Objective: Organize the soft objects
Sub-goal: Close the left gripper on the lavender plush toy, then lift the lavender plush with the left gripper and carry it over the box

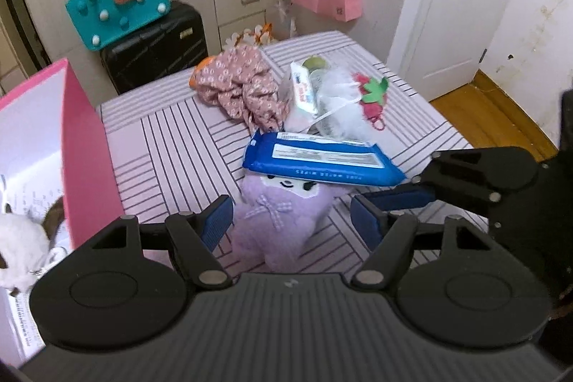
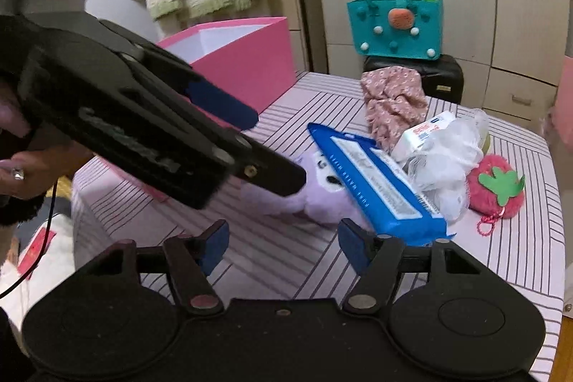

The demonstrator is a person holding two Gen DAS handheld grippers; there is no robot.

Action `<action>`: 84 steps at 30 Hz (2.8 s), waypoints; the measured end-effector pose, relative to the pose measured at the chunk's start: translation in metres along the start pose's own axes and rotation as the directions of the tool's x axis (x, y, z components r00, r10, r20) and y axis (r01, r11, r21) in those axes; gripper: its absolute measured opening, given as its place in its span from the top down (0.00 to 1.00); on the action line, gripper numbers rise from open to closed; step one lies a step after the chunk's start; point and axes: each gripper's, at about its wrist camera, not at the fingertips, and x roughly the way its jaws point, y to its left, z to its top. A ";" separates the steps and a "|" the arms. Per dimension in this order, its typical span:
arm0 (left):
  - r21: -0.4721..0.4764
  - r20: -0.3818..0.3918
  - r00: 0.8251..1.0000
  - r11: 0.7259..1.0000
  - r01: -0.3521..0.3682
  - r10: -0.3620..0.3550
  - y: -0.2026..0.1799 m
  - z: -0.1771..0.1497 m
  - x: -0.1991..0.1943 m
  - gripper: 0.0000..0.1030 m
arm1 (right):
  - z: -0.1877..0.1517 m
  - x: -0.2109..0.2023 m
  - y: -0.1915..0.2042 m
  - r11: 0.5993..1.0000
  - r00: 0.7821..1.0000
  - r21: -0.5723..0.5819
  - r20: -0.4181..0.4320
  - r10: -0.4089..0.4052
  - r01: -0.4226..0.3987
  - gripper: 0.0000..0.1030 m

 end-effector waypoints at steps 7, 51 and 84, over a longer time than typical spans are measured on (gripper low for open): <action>0.005 -0.022 1.000 1.000 -0.010 0.010 0.003 0.003 0.021 0.31 | -0.003 0.015 -0.012 1.000 1.000 0.025 -0.018 -0.008 0.009 0.28; -0.265 -0.035 0.990 0.957 0.121 -0.134 -0.011 -0.051 0.039 0.42 | -0.032 0.024 0.001 0.994 0.993 -0.046 0.067 -0.096 0.099 0.25; -0.330 -0.045 0.992 0.939 0.095 -0.116 -0.031 -0.087 -0.022 0.51 | -0.032 -0.019 0.053 0.997 0.999 -0.075 -0.024 -0.025 0.023 0.46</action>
